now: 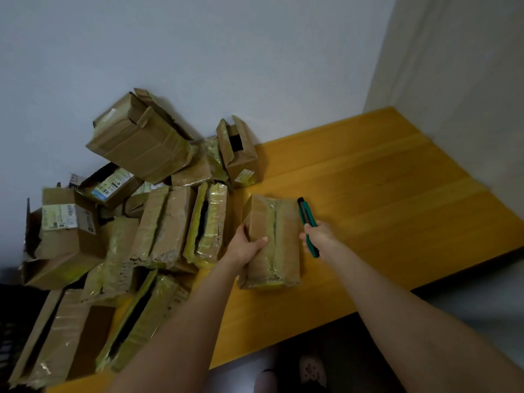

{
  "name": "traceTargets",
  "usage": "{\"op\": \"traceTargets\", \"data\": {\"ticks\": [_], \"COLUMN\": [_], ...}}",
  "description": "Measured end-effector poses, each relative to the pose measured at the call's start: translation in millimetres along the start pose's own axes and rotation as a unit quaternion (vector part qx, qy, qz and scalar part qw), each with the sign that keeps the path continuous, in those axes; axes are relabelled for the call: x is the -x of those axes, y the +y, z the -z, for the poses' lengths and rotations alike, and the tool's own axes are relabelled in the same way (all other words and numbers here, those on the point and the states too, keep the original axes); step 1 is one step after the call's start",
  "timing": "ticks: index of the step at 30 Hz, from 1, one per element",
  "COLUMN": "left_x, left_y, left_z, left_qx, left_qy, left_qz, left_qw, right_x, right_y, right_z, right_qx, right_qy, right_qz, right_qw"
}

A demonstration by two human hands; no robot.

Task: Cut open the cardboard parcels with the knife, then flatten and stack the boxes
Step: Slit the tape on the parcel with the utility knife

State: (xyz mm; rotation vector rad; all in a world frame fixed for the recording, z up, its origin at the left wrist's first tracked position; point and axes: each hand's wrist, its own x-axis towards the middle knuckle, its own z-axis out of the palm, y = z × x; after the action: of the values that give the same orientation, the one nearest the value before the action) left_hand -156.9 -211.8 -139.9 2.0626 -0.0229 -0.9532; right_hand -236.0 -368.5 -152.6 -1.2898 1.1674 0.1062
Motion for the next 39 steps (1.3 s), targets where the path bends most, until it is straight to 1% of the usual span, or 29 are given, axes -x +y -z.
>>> {"op": "traceTargets", "data": {"ticks": [3, 7, 10, 17, 21, 27, 30, 34, 39], "left_x": [-0.5, 1.1, 1.3, -0.3, 0.4, 1.6, 1.0, 2.1, 0.4], "left_y": [-7.7, -8.8, -13.4, -16.6, -16.7, -16.8, -17.6, -17.3, -13.6], "left_z": [-1.4, -3.3, -1.2, 2.4, 3.2, 3.0, 3.1, 2.5, 5.6], "left_qx": [-0.089, -0.222, -0.271, -0.284, -0.283, -0.286, -0.285, -0.279, -0.243], "left_qy": [0.004, 0.056, 0.048, 0.045, 0.041, 0.045, 0.046, 0.048, 0.038], "left_qz": [-0.005, -0.026, -0.028, -0.028, -0.027, -0.032, -0.031, -0.033, -0.013], "left_qw": [0.996, 0.973, 0.961, 0.957, 0.958, 0.957, 0.957, 0.959, 0.969], "right_x": [7.5, 24.2, 31.5, 36.9, 36.3, 33.3, 29.9, 26.9, 21.1], "right_y": [4.4, 3.0, 2.8, 12.7, 18.4, 17.5, 18.4, 20.9, 23.4], "right_z": [-2.3, -4.6, -9.1, -23.5, -26.8, -27.2, -25.7, -24.2, -25.0], "right_qx": [-0.042, -0.156, -0.195, -0.183, -0.174, -0.09, -0.039, -0.026, -0.042], "right_qy": [0.002, -0.065, -0.101, -0.059, -0.016, 0.031, 0.05, 0.063, 0.063], "right_qz": [0.003, -0.013, -0.01, -0.004, -0.016, -0.013, -0.026, -0.04, 0.012], "right_qw": [0.999, 0.986, 0.976, 0.981, 0.985, 0.995, 0.998, 0.997, 0.997]}}
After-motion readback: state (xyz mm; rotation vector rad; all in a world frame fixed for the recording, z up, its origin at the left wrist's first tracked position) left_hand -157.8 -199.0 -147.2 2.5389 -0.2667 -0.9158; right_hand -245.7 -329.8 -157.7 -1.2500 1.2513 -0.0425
